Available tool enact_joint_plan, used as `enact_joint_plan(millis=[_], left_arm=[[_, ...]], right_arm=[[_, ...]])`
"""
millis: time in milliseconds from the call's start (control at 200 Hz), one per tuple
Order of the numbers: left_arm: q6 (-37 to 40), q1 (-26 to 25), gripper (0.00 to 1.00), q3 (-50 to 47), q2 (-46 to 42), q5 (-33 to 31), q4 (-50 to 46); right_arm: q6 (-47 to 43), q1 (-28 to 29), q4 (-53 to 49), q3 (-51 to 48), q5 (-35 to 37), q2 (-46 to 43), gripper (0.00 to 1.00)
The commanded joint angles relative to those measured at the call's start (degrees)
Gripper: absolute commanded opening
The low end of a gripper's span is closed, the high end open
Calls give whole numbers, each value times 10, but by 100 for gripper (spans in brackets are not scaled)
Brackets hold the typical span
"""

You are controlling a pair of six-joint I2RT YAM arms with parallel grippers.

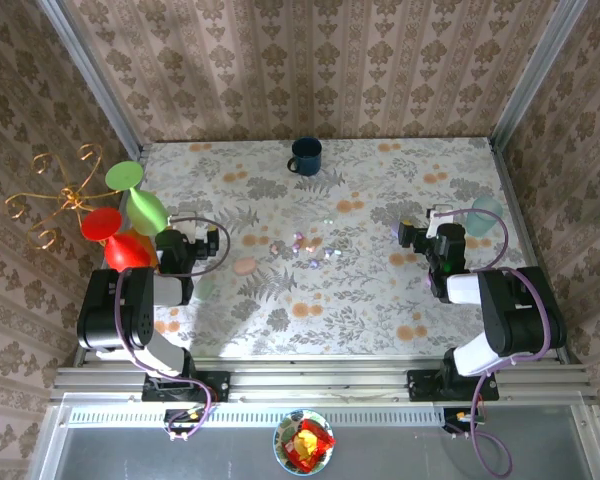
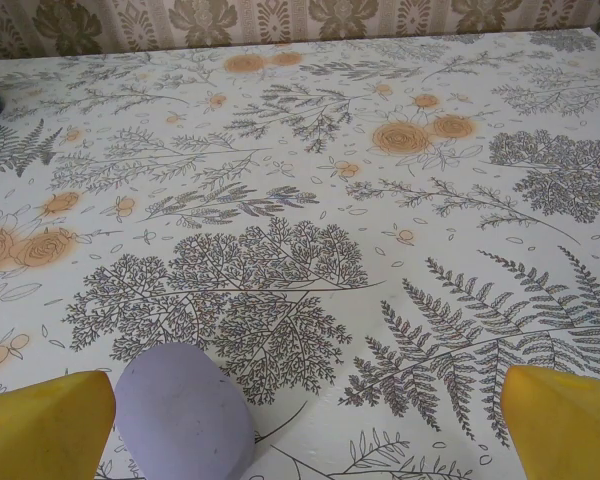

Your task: Insert the wireless bluetooth earbuds into the charging case

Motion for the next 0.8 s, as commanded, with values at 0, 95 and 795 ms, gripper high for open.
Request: enact_joint_plan(millis=[0,95,795], left_arm=[[5,0,100,14,0,1,1],[5,0,100,14,-1,2,0],[2,2,100,14,0,-6,0]], right_arm=[[-10,3,1,13,2,3,100],[-11,3,0,13,2,4,100],[-10,3,0,14,2,4,100]])
